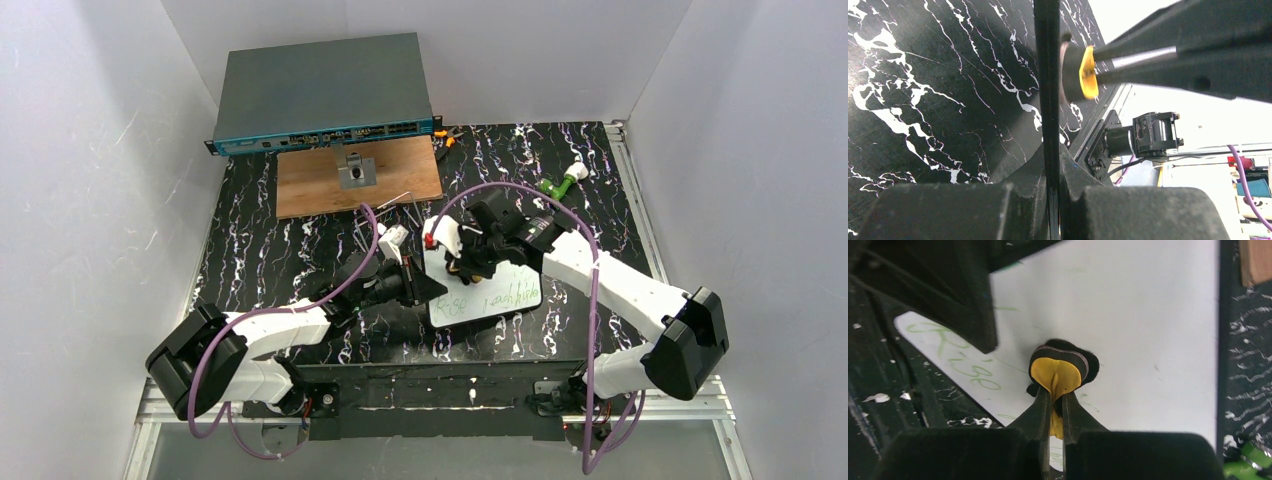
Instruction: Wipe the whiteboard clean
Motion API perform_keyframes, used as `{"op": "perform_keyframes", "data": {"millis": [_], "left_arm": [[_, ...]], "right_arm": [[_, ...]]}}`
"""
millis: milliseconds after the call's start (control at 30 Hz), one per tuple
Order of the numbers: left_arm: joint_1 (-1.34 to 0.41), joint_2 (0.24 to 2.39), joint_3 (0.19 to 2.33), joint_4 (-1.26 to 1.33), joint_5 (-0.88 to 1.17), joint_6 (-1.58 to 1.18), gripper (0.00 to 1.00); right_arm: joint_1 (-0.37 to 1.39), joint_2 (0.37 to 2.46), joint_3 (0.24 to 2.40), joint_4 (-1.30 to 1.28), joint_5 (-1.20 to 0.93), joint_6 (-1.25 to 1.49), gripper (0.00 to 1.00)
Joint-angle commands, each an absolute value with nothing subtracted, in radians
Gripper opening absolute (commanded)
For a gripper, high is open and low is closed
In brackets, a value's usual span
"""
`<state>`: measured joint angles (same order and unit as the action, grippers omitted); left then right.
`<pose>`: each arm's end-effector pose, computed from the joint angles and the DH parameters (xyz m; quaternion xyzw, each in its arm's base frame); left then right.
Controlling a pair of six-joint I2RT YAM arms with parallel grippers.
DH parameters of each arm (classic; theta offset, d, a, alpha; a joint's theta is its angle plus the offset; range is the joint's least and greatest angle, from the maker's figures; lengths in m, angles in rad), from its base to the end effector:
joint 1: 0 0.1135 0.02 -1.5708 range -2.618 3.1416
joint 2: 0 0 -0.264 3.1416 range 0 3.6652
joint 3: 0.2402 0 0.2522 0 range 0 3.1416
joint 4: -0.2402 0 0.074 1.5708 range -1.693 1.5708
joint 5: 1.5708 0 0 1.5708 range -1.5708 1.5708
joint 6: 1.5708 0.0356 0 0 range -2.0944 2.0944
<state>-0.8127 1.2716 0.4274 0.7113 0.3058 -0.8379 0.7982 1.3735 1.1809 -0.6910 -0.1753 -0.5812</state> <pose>0.1687 -0.1938 0.2082 0.0909 0.7449 -0.5560 0.3573 0.1975 0.2115 0.3001 -0.6196 0.7048 0.1183 0.3247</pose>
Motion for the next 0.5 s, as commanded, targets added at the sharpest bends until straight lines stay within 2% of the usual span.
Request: {"op": "perform_keyframes", "data": {"millis": [0,167,467], "left_arm": [[-0.818,1.249,0.444,0.759,0.324,-0.788,0.0],[-0.818,1.25,0.444,0.758,0.324,-0.788,0.0],[-0.819,1.25,0.441,0.768,0.332,-0.787,0.0]], "right_arm": [[0.862,1.377,1.201,-0.723,-0.283,-0.601,0.01],[0.891,1.39,1.224,-0.742,-0.312,-0.605,0.01],[0.83,1.362,1.187,-0.672,-0.174,-0.587,0.01]]}}
